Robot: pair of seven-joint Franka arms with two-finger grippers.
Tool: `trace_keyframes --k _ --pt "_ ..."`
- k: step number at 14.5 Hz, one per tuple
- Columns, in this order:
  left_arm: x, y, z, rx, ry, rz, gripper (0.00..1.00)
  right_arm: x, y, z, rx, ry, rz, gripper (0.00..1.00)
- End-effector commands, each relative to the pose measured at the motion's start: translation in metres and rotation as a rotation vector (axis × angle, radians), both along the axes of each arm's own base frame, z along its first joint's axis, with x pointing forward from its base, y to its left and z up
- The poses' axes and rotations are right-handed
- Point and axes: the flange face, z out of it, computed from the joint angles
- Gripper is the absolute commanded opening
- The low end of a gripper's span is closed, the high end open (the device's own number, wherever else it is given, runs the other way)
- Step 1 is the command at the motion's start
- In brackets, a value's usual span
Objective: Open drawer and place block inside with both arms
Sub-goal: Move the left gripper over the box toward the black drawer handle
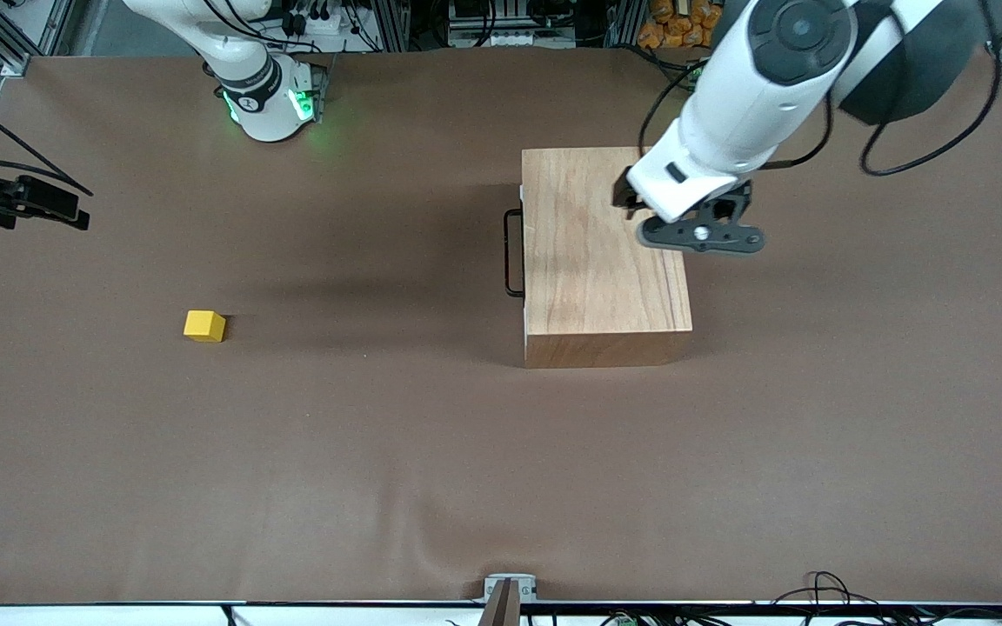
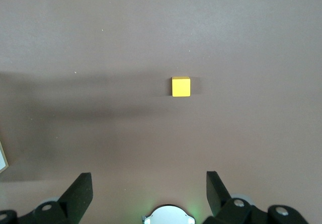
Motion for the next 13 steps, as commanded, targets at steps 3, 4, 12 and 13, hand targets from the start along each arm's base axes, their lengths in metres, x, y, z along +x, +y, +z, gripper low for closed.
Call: trace_keyframes --k 3,4,12,13 --pt "-0.02 -0.083 -0.028 -0.027 0.008 0.165 1.0 0.008 -0.017 -0.008 -0.02 0.004 -0.008 1.0" --pt "-0.032 -0.105 -0.035 -0.024 0.007 0.195 1.0 0.009 -0.019 -0.008 -0.034 0.001 -0.009 1.0" --pt "-0.093 -0.225 -0.134 0.008 -0.052 0.293 1.0 0.016 -0.018 -0.012 -0.075 -0.015 0.001 1.0" --pt "-0.1 -0.233 -0.146 0.048 -0.091 0.274 1.0 0.017 -0.019 -0.014 -0.076 -0.014 -0.001 1.0"
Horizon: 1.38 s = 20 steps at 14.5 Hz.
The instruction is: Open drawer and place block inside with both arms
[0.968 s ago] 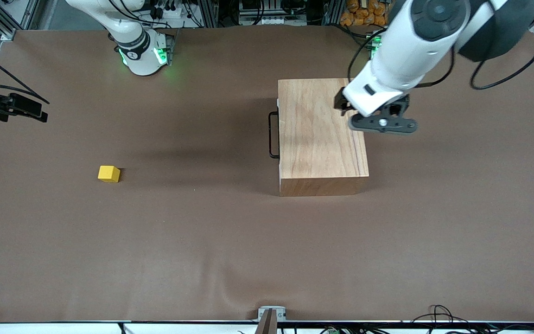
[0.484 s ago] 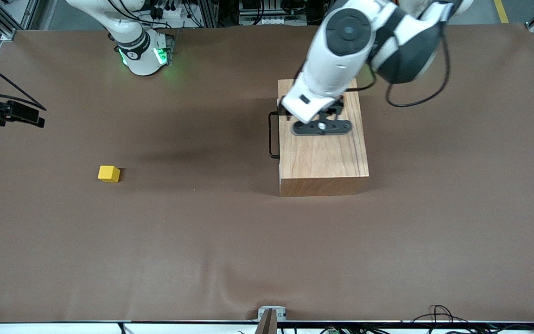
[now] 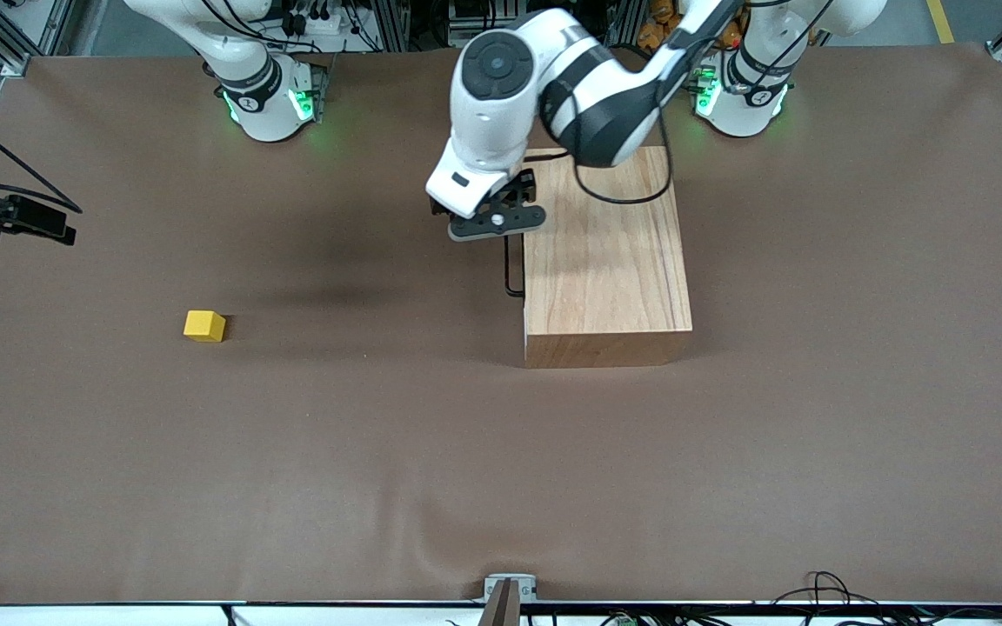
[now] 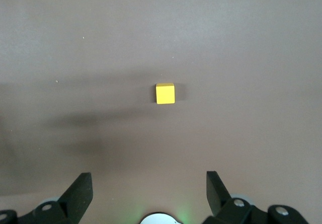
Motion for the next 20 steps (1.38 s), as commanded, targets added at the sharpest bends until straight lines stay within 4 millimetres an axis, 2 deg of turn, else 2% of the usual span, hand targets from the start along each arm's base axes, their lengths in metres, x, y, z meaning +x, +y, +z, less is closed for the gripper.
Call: trace_keyframes --k 1,2,5,7,12,15,17,18,20 --pt "-0.011 -0.022 -0.026 0.078 -0.072 -0.028 1.0 0.005 -0.002 -0.002 -0.025 -0.001 0.012 1.0" --pt "-0.019 -0.031 -0.034 0.089 -0.075 -0.043 1.0 0.006 -0.004 -0.003 -0.025 -0.006 0.009 1.0" --pt "-0.023 -0.035 -0.06 0.167 -0.124 -0.059 1.0 0.007 -0.005 -0.003 -0.025 -0.007 0.007 1.0" --pt "-0.034 -0.044 -0.084 0.217 -0.148 -0.087 1.0 0.011 -0.005 -0.009 -0.025 -0.004 0.009 1.0" --pt "-0.035 -0.043 -0.101 0.274 -0.179 -0.123 1.0 0.024 -0.009 -0.027 -0.025 -0.004 0.003 1.0" --pt "-0.039 -0.043 -0.114 0.305 -0.183 -0.138 1.0 0.038 -0.004 -0.054 -0.022 0.02 0.005 1.0" --pt "-0.039 -0.044 -0.117 0.315 -0.19 -0.148 1.0 0.054 0.0 -0.085 -0.004 0.037 0.006 1.0" --pt "-0.039 -0.043 -0.122 0.32 -0.185 -0.151 1.0 0.055 -0.002 -0.093 -0.003 0.049 0.003 1.0" --pt "-0.037 -0.042 -0.13 0.336 -0.192 -0.162 1.0 0.062 -0.018 -0.115 -0.002 0.08 -0.024 1.0"
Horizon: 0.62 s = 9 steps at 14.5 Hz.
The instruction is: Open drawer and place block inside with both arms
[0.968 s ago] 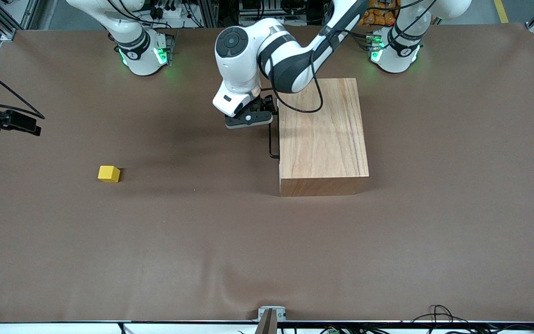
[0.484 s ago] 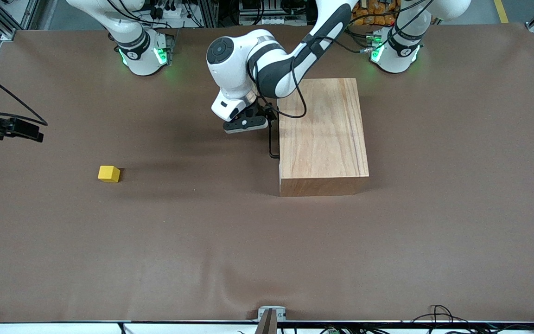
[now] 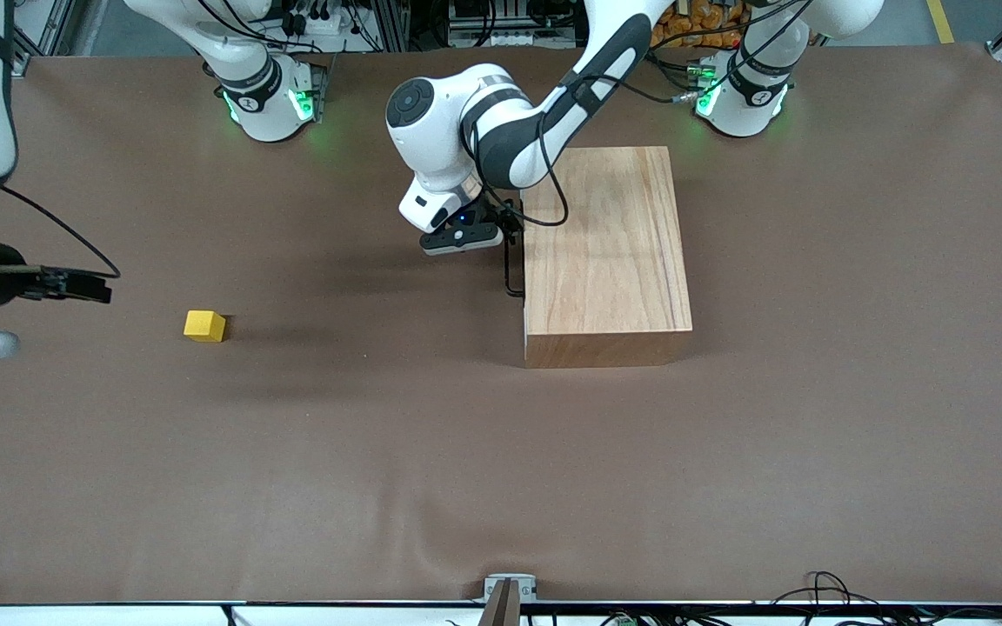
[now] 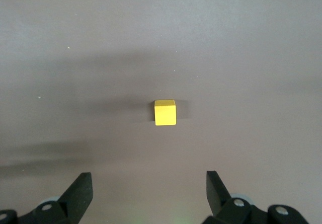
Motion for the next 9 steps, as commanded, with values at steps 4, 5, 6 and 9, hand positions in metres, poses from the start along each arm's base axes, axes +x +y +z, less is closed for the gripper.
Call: trace_keyframes --k 4,5,6,9 --pt "0.009 -0.006 -0.01 0.003 -0.057 -0.031 1.0 0.013 -0.048 -0.074 0.193 0.086 -0.139 1.0" --pt "0.011 -0.007 -0.008 -0.011 -0.063 -0.034 1.0 0.015 -0.054 -0.082 0.187 0.077 -0.147 1.0" --pt "0.012 -0.008 -0.006 -0.025 -0.07 -0.037 1.0 0.014 -0.062 -0.091 0.171 0.068 -0.155 1.0" --pt "0.015 -0.015 -0.002 -0.084 -0.095 -0.044 1.0 0.008 -0.061 -0.128 0.13 0.044 -0.156 1.0"
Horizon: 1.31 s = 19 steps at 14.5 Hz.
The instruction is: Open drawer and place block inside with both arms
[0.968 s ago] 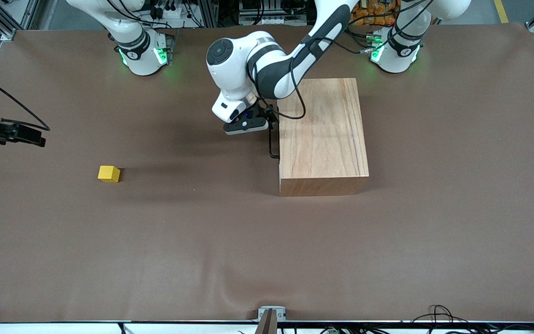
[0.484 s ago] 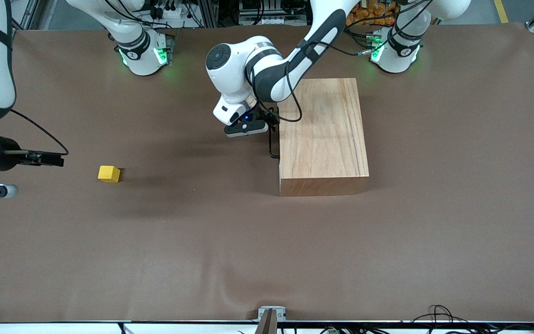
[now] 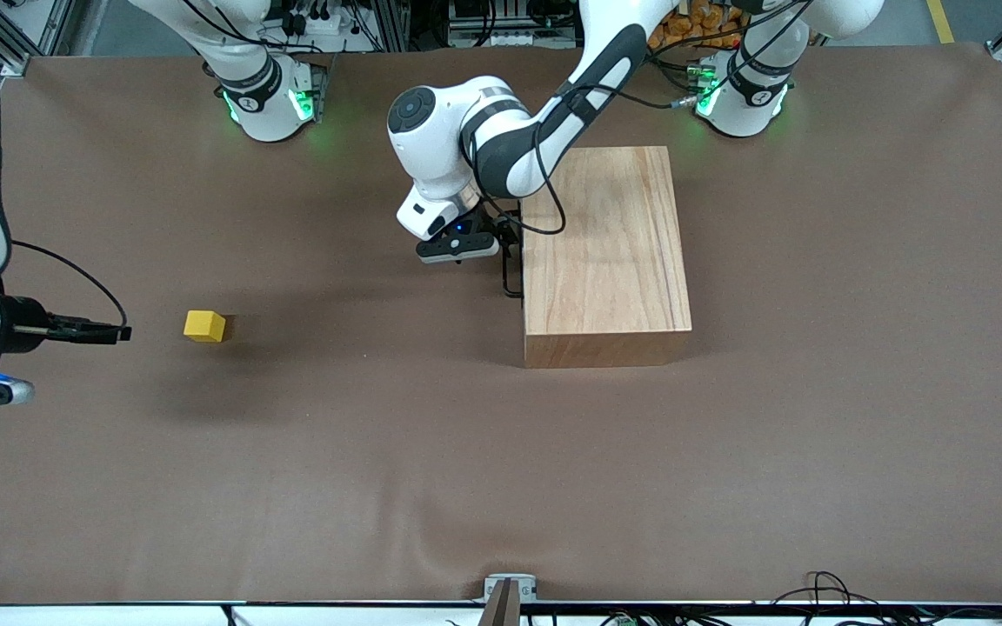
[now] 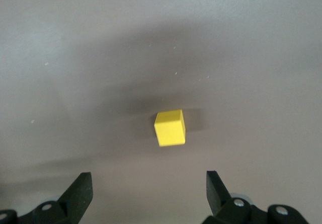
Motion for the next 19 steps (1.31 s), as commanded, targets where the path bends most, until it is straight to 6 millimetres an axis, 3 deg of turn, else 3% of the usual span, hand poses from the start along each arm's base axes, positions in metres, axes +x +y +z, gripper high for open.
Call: trace_keyframes --k 1,5,8,12,14,17,19 --pt "0.004 -0.01 0.005 -0.042 -0.038 -0.022 1.0 -0.008 0.008 -0.018 -0.018 -0.015 0.004 1.0" --pt "0.005 -0.016 0.01 -0.093 -0.053 -0.025 1.0 -0.016 0.018 -0.06 -0.037 -0.046 -0.013 1.0" --pt "0.007 -0.021 0.005 -0.127 -0.066 -0.032 1.0 -0.025 0.016 -0.075 -0.038 -0.02 0.003 1.0" --pt "0.008 -0.031 0.004 -0.146 -0.072 -0.034 1.0 -0.058 0.045 -0.113 -0.066 0.077 0.083 1.0" --pt "0.006 -0.034 0.004 -0.152 -0.07 -0.038 1.0 -0.063 0.06 -0.123 -0.108 0.066 0.145 1.0" --pt "0.003 -0.04 0.011 -0.176 -0.076 -0.046 1.0 -0.068 0.058 -0.139 -0.137 0.031 0.222 1.0" --pt "0.003 -0.044 0.014 -0.205 -0.088 -0.055 1.0 -0.075 0.046 -0.155 -0.127 -0.017 0.254 1.0"
